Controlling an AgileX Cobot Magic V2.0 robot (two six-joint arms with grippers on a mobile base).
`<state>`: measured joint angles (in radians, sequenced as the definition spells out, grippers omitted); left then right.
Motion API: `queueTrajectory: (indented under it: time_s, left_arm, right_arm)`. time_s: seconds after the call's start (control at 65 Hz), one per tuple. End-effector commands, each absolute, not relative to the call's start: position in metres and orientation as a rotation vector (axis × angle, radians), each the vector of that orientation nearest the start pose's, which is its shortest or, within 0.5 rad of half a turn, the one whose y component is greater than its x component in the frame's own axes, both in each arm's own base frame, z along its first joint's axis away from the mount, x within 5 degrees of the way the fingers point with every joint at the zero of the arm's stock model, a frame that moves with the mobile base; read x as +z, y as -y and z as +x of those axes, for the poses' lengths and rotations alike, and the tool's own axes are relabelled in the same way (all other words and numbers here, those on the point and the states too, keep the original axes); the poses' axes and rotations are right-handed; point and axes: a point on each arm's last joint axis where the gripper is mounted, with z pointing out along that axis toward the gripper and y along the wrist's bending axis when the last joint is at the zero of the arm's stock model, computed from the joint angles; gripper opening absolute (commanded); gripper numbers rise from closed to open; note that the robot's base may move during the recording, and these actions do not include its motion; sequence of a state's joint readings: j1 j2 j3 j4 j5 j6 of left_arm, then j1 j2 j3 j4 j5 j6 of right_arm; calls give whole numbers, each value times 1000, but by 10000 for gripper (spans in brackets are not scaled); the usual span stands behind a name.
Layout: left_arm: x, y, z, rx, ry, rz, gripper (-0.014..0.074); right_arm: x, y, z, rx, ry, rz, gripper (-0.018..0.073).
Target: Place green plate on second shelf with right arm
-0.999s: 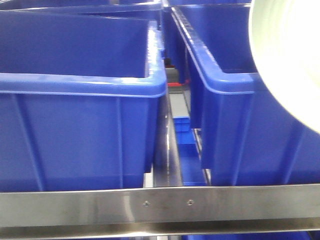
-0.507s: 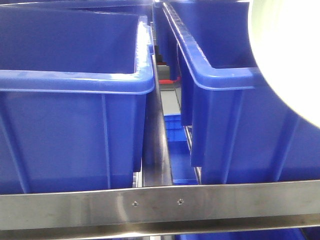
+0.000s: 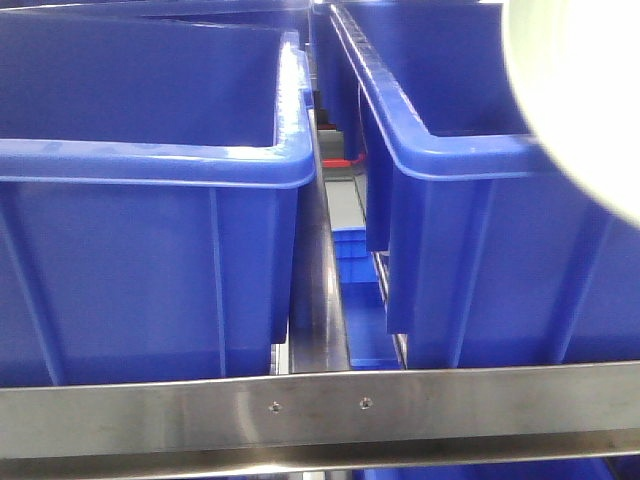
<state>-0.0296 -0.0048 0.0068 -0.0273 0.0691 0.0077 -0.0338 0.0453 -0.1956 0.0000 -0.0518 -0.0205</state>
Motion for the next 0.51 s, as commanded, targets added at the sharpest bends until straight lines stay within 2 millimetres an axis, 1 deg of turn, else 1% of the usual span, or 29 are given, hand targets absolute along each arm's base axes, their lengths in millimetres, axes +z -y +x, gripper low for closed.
queueTrajectory:
  time_s: [0.0,0.123,0.231,0.277,0.369,0.384,0.4,0.492]
  left_arm:
    - [199,2,57,-59,-1499,1,130]
    - [199,2,57,-59,-1499,1,130]
    - [199,2,57,-59,-1499,1,130]
    - [199,2,57,-59,-1499,1,130]
    - [199,2,57,-59,-1499,1,130]
    - [199,2,57,-59,-1499,1,130]
    - [199,2,57,-59,-1499,1,130]
    - [199,2,57,-59,-1499,1,130]
  right_arm:
    - [316,2,33,-51,-1039,15,57]
    - [331,3,32,3,-1024,65,57]
    - [341,4,48,15,-1075,81,57]
    - [347,5,60,14,-1105,83,57]
    - [356,6,90,7,-1161,89,57]
    - [357,7,93,6,-1157,90,57]
    - [358,7,101,4,-1173,91,57]
    - [366,9,130,-16,-1159,90,57]
